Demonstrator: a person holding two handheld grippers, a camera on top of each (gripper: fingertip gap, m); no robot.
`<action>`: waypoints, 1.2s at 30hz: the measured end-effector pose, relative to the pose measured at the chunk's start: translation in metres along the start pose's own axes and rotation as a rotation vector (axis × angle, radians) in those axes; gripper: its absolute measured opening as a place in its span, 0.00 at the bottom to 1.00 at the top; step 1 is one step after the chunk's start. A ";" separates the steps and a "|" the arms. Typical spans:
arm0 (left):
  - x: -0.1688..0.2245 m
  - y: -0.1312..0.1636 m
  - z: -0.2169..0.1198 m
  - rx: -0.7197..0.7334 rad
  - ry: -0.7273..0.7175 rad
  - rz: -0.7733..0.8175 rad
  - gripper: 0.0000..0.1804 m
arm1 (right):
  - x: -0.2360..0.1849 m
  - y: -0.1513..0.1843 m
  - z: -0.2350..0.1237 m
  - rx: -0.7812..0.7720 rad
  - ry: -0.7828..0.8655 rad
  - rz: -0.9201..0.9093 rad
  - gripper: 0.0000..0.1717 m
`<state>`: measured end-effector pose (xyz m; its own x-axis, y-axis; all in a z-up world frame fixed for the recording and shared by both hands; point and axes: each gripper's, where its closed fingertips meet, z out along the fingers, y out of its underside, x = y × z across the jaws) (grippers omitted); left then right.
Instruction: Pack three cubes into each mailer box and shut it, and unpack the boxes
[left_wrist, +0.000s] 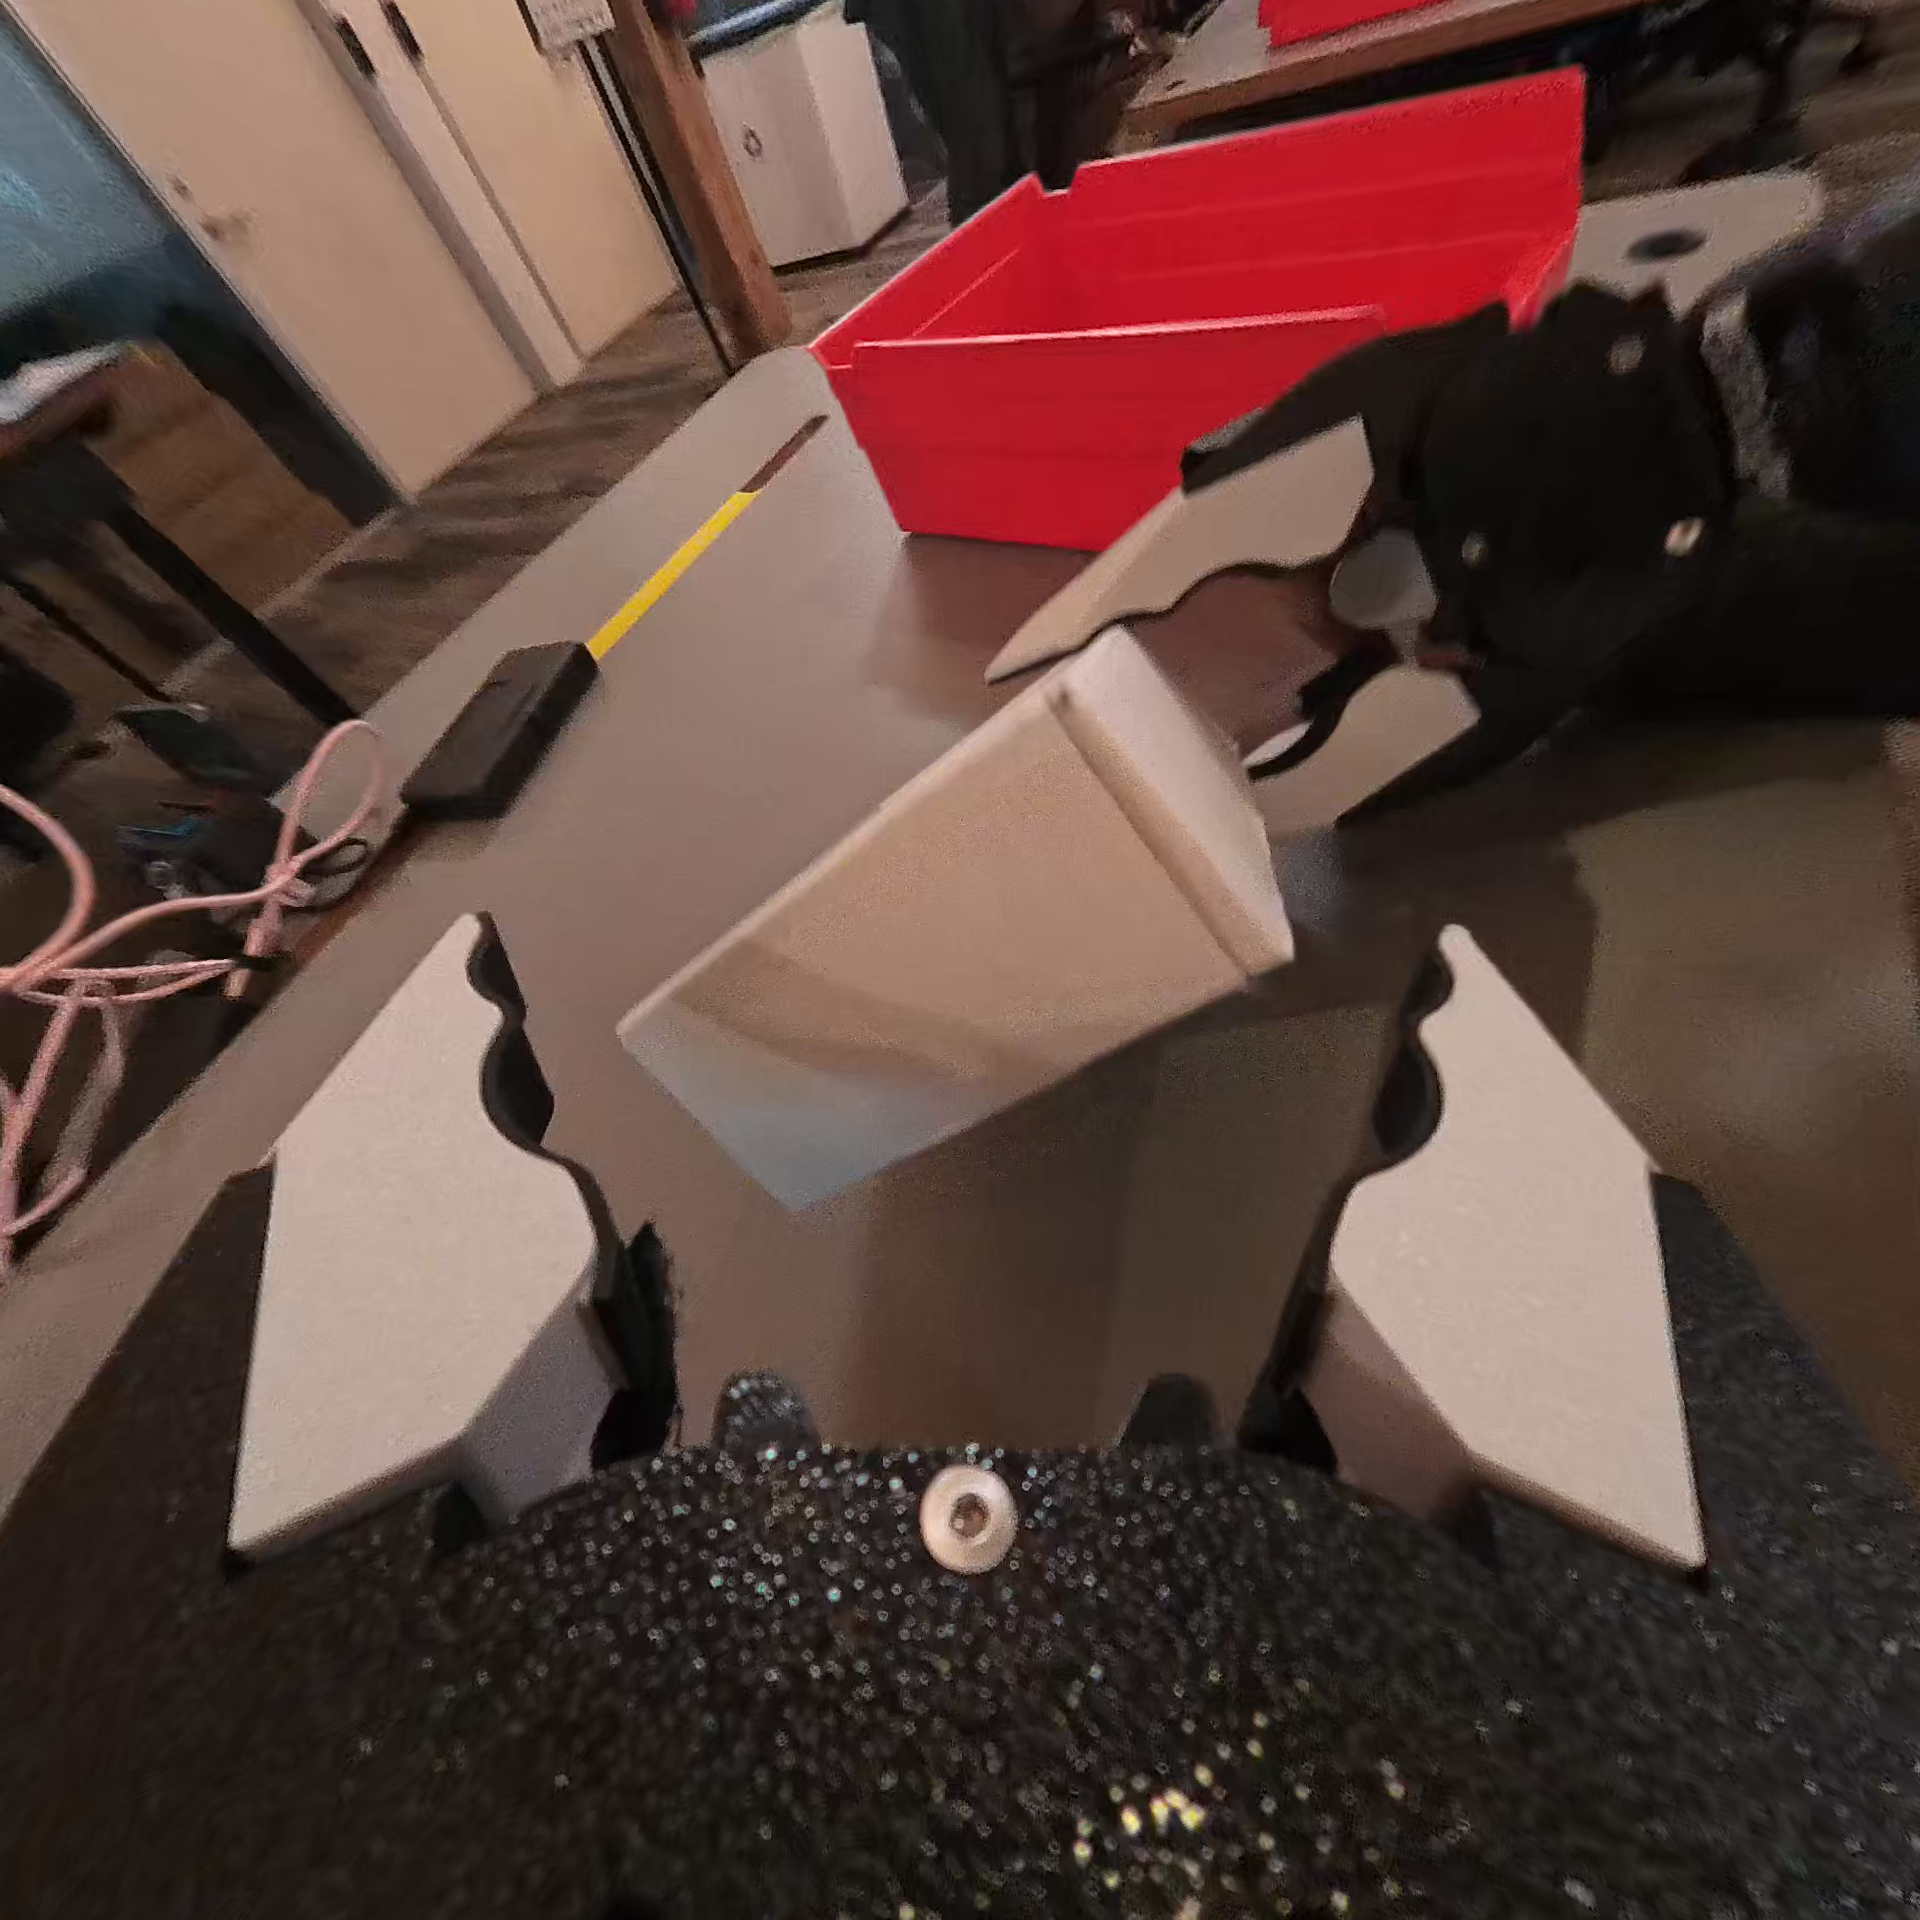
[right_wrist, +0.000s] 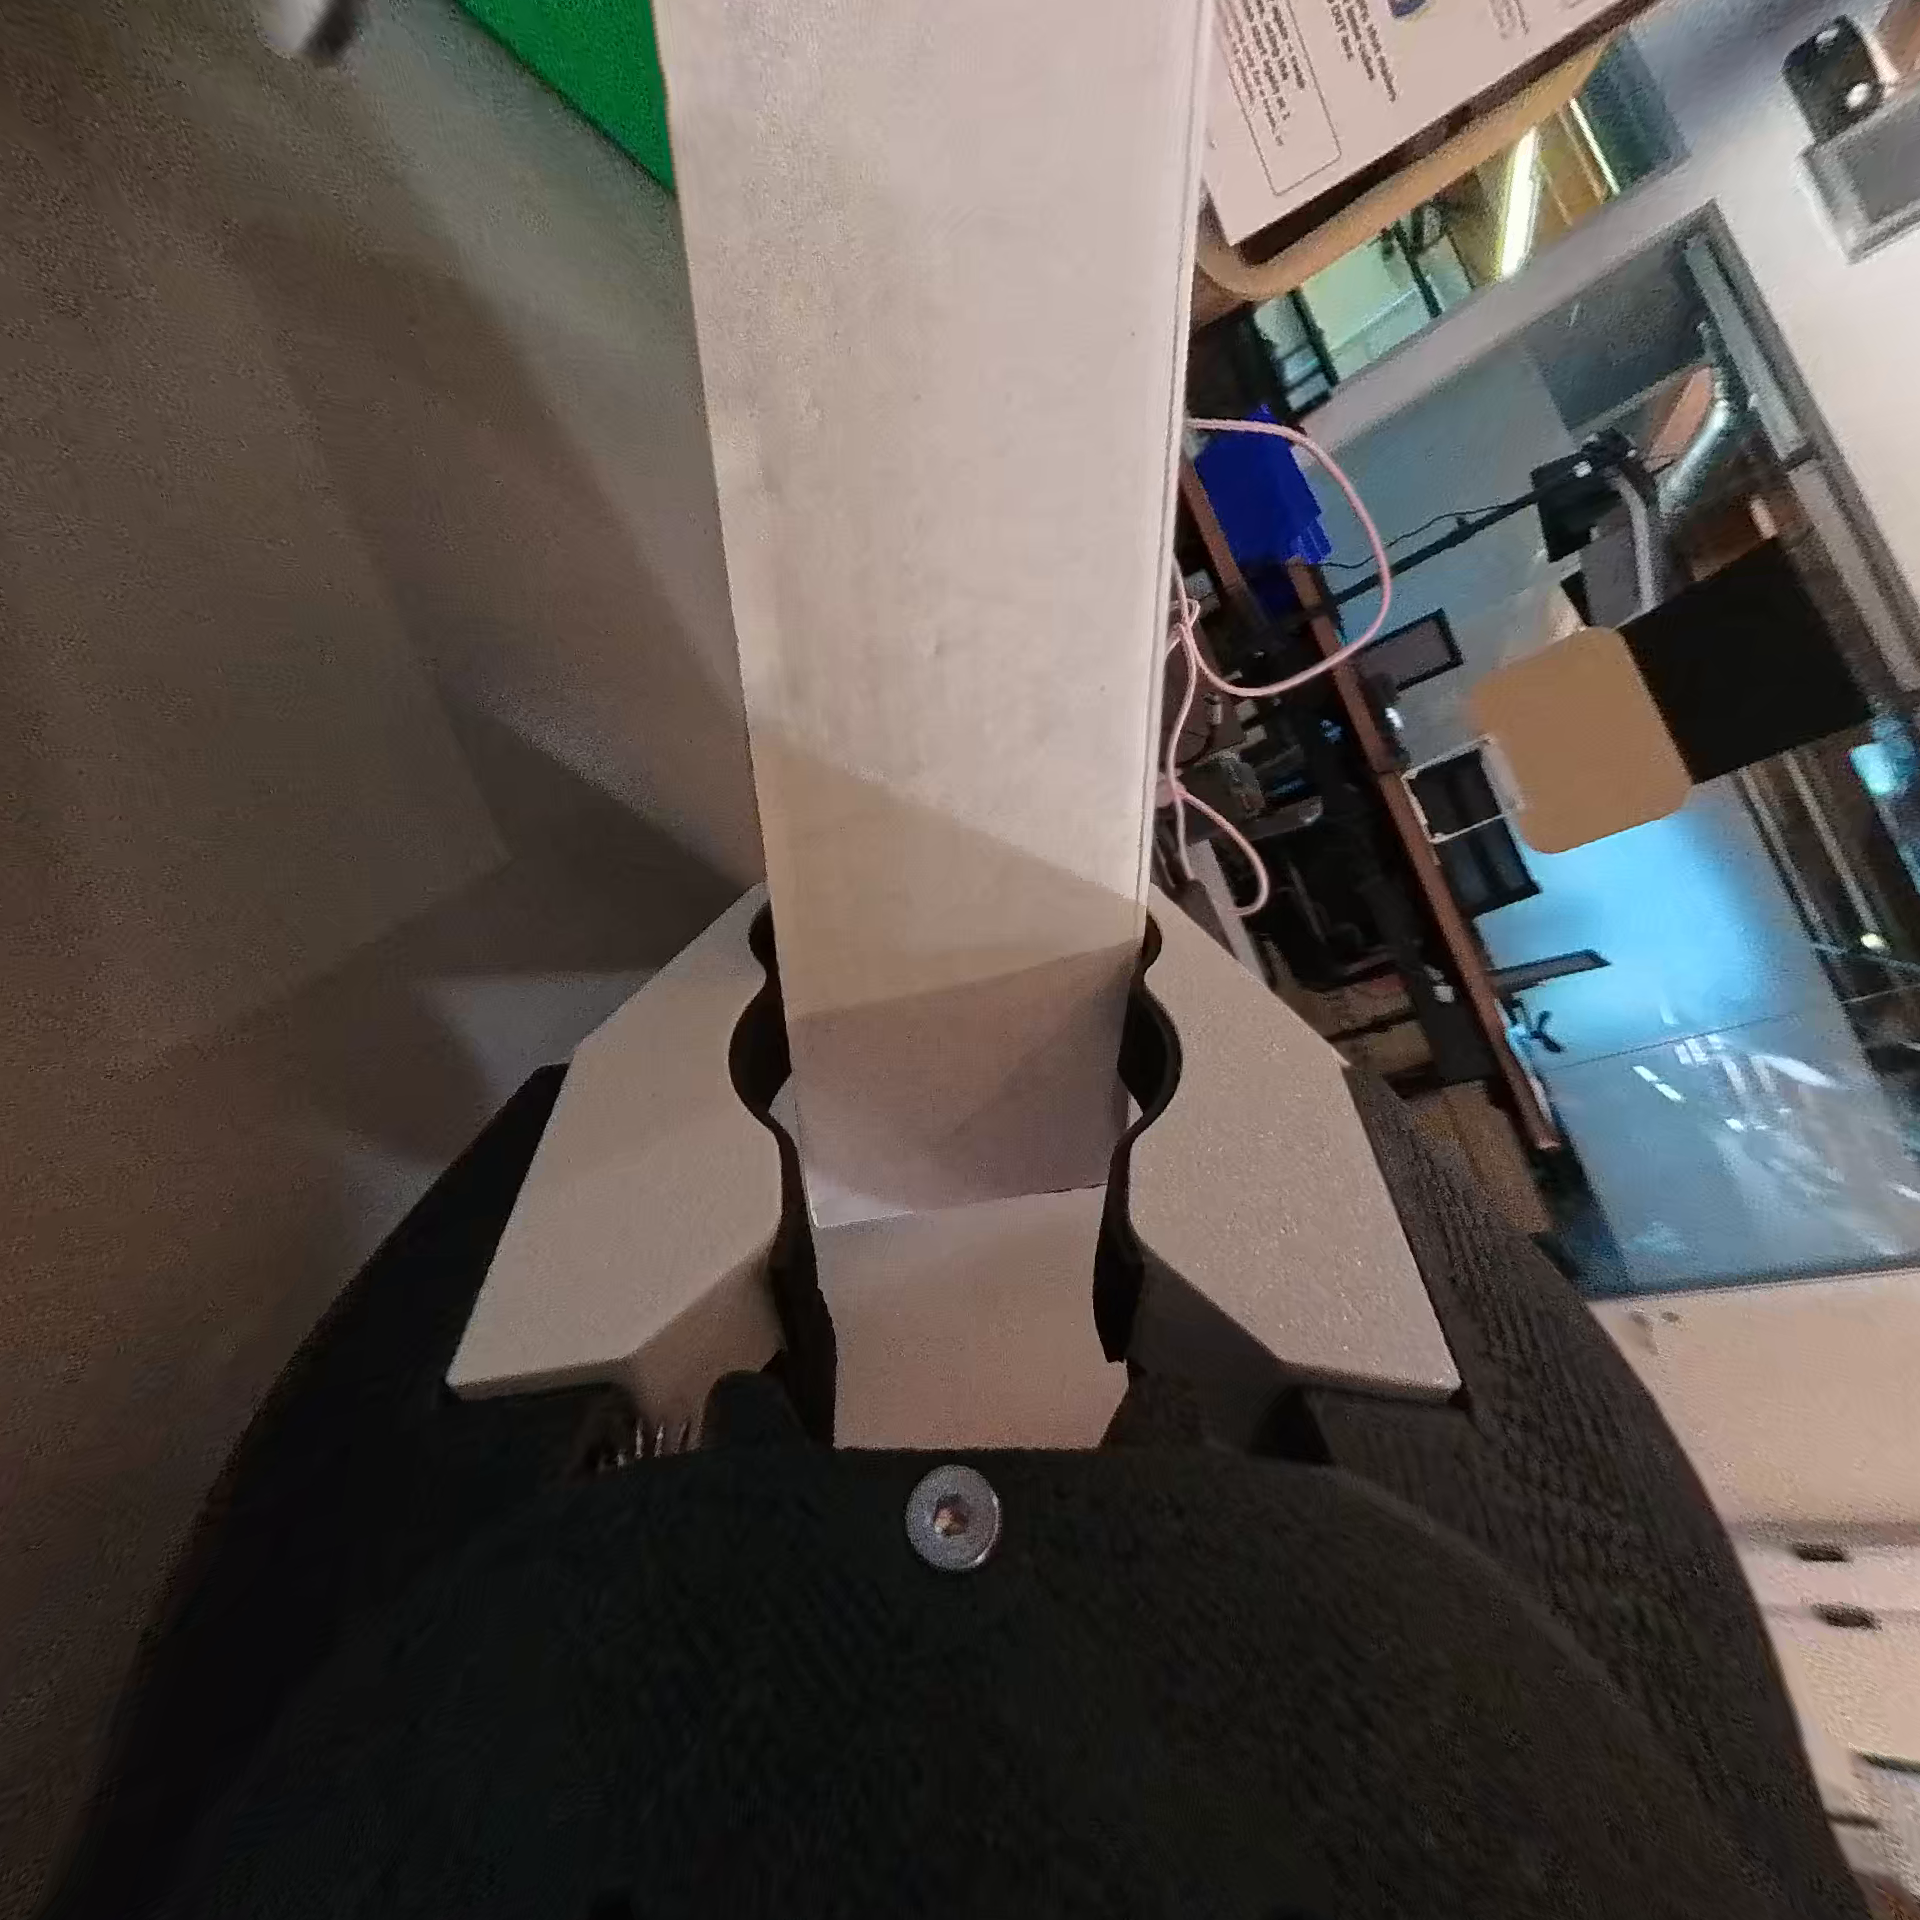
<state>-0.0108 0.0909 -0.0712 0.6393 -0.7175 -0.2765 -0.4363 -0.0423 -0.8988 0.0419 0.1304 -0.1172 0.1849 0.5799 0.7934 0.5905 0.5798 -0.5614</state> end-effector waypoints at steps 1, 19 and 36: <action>0.000 0.006 0.002 -0.006 -0.031 0.019 0.88 | 0.001 0.000 -0.001 0.007 -0.010 0.028 0.37; -0.003 0.013 0.007 0.352 -0.071 -0.610 0.74 | 0.002 -0.005 -0.001 0.054 -0.090 0.333 0.36; 0.031 0.011 -0.012 0.203 -0.321 0.632 0.53 | -0.019 -0.016 -0.017 0.151 -0.145 -0.079 0.37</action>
<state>-0.0038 0.0600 -0.0856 0.4720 -0.3218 -0.8208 -0.6771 0.4639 -0.5712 0.0420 0.1006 -0.1194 0.0215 0.5987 0.8007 0.4728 0.6996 -0.5358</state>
